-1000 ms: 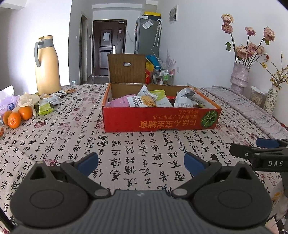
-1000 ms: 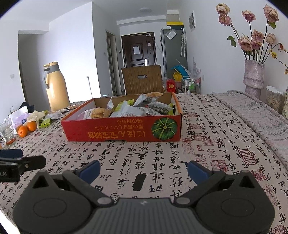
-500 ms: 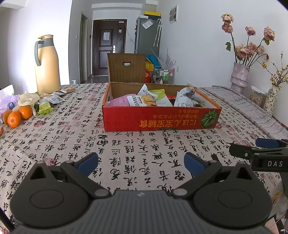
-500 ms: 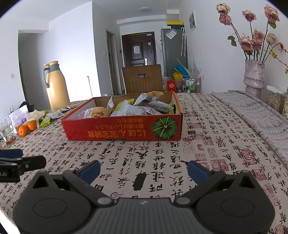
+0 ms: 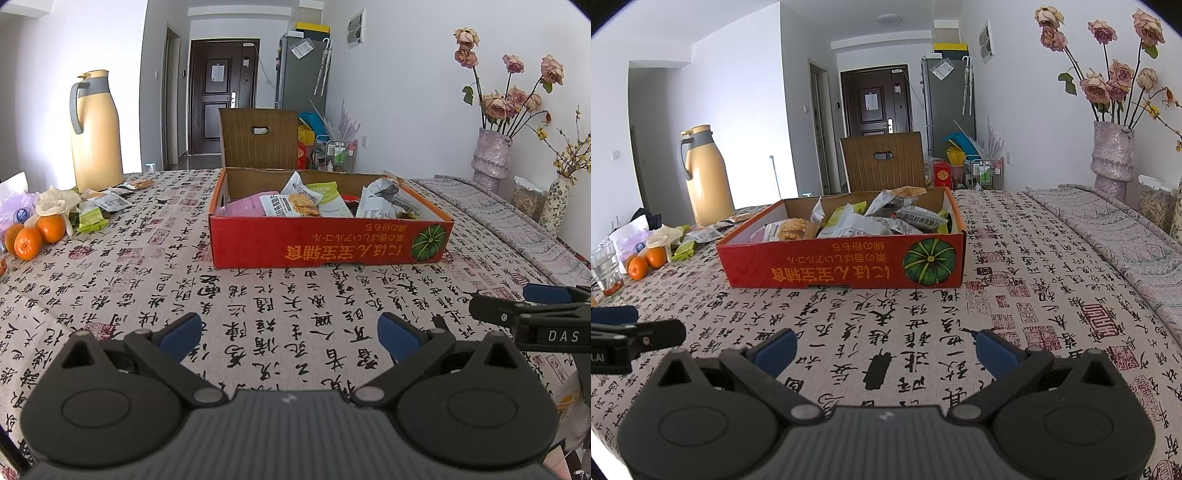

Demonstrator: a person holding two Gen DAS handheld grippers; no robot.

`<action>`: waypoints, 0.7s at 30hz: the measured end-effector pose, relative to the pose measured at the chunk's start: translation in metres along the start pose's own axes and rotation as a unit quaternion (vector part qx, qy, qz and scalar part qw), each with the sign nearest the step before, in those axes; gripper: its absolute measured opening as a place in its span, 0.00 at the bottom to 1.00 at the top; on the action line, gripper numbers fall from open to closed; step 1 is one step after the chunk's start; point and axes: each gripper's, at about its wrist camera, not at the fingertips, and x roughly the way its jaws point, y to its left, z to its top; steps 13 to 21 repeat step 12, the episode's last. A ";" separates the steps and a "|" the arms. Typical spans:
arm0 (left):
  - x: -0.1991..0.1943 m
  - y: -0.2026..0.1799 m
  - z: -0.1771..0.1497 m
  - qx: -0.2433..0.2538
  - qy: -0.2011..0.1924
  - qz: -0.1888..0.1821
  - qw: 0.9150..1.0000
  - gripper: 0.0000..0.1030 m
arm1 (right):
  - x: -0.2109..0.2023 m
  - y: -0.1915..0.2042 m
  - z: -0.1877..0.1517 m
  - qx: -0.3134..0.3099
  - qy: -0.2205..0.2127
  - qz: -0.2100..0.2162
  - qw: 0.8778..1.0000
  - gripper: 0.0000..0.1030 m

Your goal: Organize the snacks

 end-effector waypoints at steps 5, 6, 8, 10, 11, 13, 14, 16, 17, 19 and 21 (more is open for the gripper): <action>0.000 0.000 0.000 -0.001 0.000 0.000 1.000 1.00 | 0.000 0.000 0.000 0.000 0.000 0.000 1.000 1.00; 0.000 0.000 -0.001 -0.001 0.000 -0.001 1.000 1.00 | 0.000 0.000 0.000 0.000 0.000 0.000 1.000 1.00; -0.001 0.000 -0.001 0.000 -0.002 -0.003 1.000 1.00 | 0.000 0.000 0.000 0.000 0.000 0.000 1.000 1.00; -0.002 0.000 -0.001 0.001 -0.005 -0.004 1.000 1.00 | 0.000 0.000 -0.001 0.000 0.001 0.000 1.000 1.00; -0.002 0.000 -0.001 0.000 -0.005 -0.004 1.000 1.00 | 0.000 0.000 -0.001 0.000 0.002 0.000 1.000 1.00; -0.002 0.000 -0.001 0.000 -0.005 -0.004 1.000 1.00 | 0.000 0.000 -0.002 0.000 0.002 0.000 1.000 1.00; -0.002 0.000 -0.001 0.000 -0.005 -0.004 1.000 1.00 | 0.000 0.000 -0.002 0.000 0.002 0.000 1.000 1.00; -0.002 0.000 -0.001 0.000 -0.005 -0.004 1.000 1.00 | 0.000 0.000 -0.002 0.000 0.002 0.000 1.000 1.00; -0.002 0.000 -0.001 0.000 -0.005 -0.004 1.000 1.00 | 0.000 0.000 -0.002 0.000 0.002 0.000 1.000 1.00; -0.002 0.000 -0.001 0.000 -0.005 -0.004 1.000 1.00 | 0.000 0.000 -0.002 0.000 0.002 0.000 1.000 1.00; -0.002 0.000 -0.001 0.000 -0.005 -0.004 1.000 1.00 | 0.000 0.000 -0.002 0.000 0.002 0.000 1.000 1.00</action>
